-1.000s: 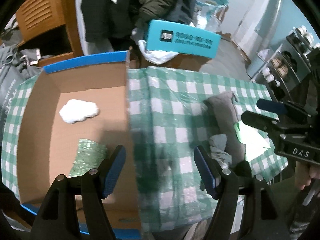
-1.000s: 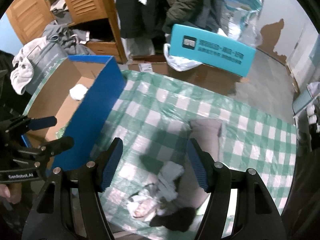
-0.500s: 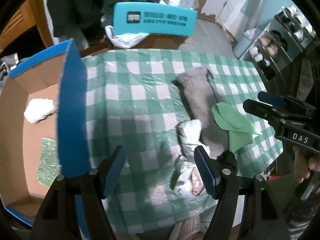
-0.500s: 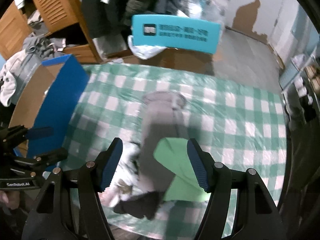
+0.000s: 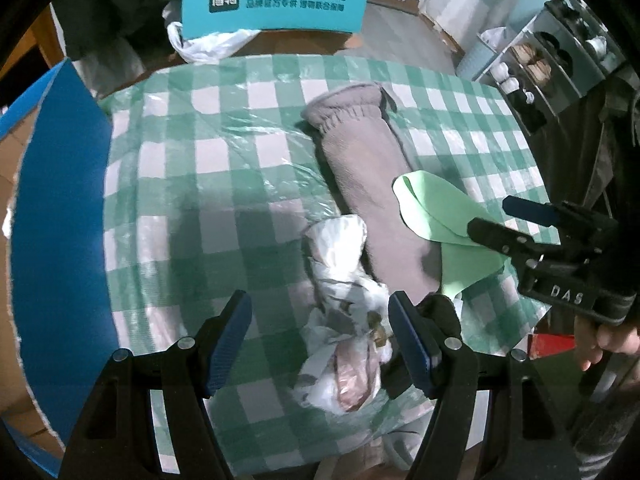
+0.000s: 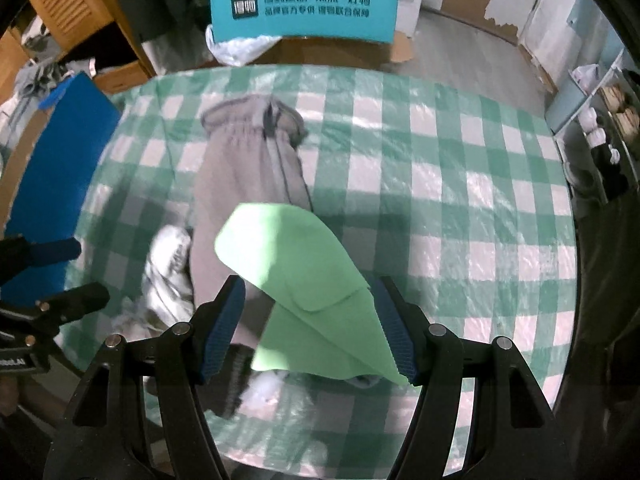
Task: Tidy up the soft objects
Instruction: 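Grasp the light green cloth with right gripper while left gripper grasps the white bag bundle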
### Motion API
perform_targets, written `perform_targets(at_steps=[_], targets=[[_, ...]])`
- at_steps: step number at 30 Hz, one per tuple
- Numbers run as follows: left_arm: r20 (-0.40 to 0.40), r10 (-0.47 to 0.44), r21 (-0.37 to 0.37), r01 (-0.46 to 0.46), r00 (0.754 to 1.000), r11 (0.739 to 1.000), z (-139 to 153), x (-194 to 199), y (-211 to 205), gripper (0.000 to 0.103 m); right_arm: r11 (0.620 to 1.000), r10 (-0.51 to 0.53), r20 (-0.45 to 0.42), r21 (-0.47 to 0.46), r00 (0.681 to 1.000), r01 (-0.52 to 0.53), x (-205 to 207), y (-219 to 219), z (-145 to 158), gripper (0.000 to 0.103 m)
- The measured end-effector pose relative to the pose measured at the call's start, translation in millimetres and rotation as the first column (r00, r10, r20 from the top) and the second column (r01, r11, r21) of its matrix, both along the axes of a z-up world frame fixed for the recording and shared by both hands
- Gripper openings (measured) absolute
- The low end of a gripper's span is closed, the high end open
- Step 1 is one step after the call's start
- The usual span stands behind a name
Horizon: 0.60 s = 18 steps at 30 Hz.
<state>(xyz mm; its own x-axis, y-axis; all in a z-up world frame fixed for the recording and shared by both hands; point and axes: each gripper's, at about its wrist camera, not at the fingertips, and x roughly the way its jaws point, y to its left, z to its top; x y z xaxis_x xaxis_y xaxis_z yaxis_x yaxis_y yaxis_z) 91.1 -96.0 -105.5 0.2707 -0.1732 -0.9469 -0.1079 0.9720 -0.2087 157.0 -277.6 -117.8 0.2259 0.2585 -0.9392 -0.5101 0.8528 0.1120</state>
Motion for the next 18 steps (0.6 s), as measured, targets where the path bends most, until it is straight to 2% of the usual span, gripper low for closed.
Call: perform_targets(at_steps=[3,7,18], targets=[[-0.010,-0.005,-0.007,0.005,1.000,1.000,-5.2,1.9,-5.2,0.077,1.000,0.015,-0.010,-0.002,1.000,-0.015,-0.6,-0.6,-7.1,0.066],[-0.025,-0.014,-0.016,0.014,1.000,1.000,-13.1,2.8,-10.3,0.077,0.999,0.030,-0.019,-0.044,0.999,-0.031,-0.1,-0.6,-19.1,0.066],[-0.086,-0.032,0.003,0.032,0.996,0.999,-39.3,8.0,-24.5,0.077,0.995,0.065,-0.033,-0.077,0.997,-0.068,-2.9,1.0,-35.9,0.066]])
